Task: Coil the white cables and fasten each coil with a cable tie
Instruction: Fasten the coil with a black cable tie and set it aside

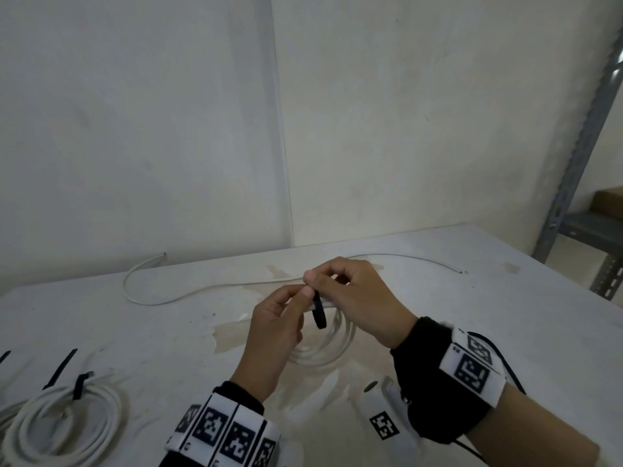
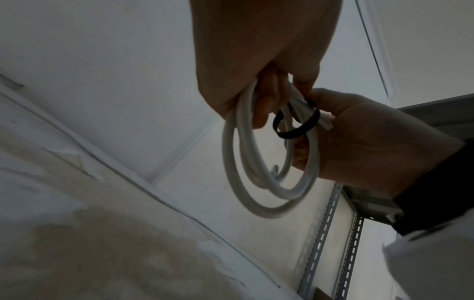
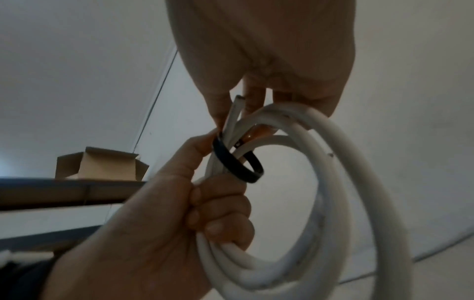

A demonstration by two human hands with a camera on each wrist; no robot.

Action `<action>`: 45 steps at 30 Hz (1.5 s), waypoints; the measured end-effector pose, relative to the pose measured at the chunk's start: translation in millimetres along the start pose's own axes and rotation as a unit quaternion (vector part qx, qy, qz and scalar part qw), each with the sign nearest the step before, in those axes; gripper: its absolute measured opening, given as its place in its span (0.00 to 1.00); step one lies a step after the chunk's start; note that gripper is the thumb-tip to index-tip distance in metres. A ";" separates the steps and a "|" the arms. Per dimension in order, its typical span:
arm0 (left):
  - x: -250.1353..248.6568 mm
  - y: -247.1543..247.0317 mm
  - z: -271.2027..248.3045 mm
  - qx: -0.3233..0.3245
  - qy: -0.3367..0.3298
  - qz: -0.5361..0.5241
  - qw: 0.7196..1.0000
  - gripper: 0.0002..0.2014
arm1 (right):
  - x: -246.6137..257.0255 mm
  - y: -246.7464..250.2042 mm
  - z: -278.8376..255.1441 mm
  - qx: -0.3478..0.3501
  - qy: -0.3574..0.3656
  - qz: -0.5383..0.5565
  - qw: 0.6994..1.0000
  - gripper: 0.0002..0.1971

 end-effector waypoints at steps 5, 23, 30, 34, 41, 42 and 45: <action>-5.6 -3.7 2.3 0.002 -0.008 0.010 1.000 0.11 | 5.0 3.6 -2.1 -0.016 0.018 0.016 1.000 0.07; -19.8 -8.2 0.8 0.002 -0.033 0.033 0.999 0.10 | 15.4 9.0 -0.4 -0.043 0.052 -0.011 0.998 0.11; -27.8 -15.7 -1.0 0.007 -0.060 0.072 0.996 0.10 | 39.3 18.8 -8.5 -0.118 0.140 -0.083 0.979 0.09; -31.6 -18.5 -2.2 0.011 -0.067 0.086 0.994 0.11 | 40.2 24.5 -9.5 -0.154 0.141 -0.075 0.975 0.13; -40.4 -15.0 -3.0 0.024 -0.080 0.103 0.991 0.13 | 39.3 27.4 -4.0 -0.171 0.110 -0.042 0.978 0.13; -40.2 -13.0 -3.4 0.023 -0.081 0.106 0.991 0.13 | 39.0 26.7 -3.6 -0.170 0.107 -0.038 0.979 0.14; -36.3 -6.9 -7.6 0.015 -0.067 0.098 0.993 0.11 | 37.2 19.3 0.9 -0.137 0.093 -0.007 0.986 0.13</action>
Point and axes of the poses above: each hand's wrist, its own z-axis towards the middle knuckle, its own y-axis out of the back of the hand, x = y × z, the point moved 9 cm from there along z, towards the middle knuckle, and after that the axes turned 15 degrees about x, right-handed, at the moved point
